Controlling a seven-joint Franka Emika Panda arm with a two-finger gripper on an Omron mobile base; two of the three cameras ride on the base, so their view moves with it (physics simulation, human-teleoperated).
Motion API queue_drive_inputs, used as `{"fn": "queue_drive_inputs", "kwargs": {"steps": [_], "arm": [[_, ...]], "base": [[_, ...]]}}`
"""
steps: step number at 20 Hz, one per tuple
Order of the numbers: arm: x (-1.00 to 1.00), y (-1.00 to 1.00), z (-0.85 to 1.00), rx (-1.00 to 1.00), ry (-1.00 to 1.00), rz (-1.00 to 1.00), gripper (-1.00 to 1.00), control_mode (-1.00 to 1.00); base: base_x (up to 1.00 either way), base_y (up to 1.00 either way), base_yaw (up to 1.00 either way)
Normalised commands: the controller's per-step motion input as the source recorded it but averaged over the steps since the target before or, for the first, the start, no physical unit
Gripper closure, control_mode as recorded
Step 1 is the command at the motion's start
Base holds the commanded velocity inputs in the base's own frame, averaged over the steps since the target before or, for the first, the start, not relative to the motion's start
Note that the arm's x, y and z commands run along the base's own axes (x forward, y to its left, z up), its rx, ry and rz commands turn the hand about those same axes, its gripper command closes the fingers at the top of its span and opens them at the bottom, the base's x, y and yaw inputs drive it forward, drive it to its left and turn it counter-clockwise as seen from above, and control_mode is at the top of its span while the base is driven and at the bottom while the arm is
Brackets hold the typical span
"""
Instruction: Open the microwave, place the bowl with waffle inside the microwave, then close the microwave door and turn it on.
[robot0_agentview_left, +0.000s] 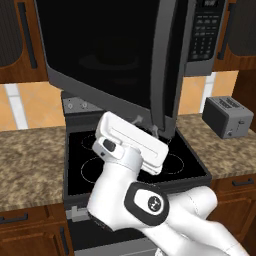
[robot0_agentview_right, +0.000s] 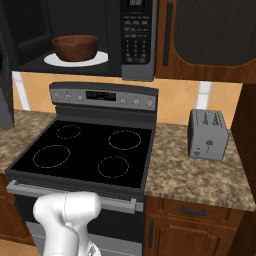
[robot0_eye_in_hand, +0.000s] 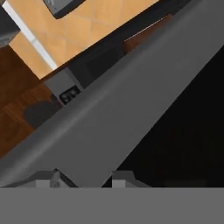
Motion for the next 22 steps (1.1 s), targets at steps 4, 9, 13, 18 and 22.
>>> {"fn": "queue_drive_inputs", "kwargs": {"steps": [4,9,13,18,22], "arm": [[0.77,-0.52,0.41,0.0,0.04,0.0,1.0,-1.0],[0.8,-0.33,0.43,0.0,0.01,0.0,1.0,-1.0],[0.76,-0.27,0.33,0.0,0.11,0.0,1.0,-1.0],[0.98,-0.26,0.21,0.0,0.16,0.0,1.0,-1.0],[0.99,-0.32,0.26,0.0,0.15,0.03,1.0,-1.0]], "base": [[0.0,0.0,0.0],[0.0,0.0,0.0],[0.0,0.0,0.0],[0.0,0.0,0.0],[0.0,0.0,0.0]]}}
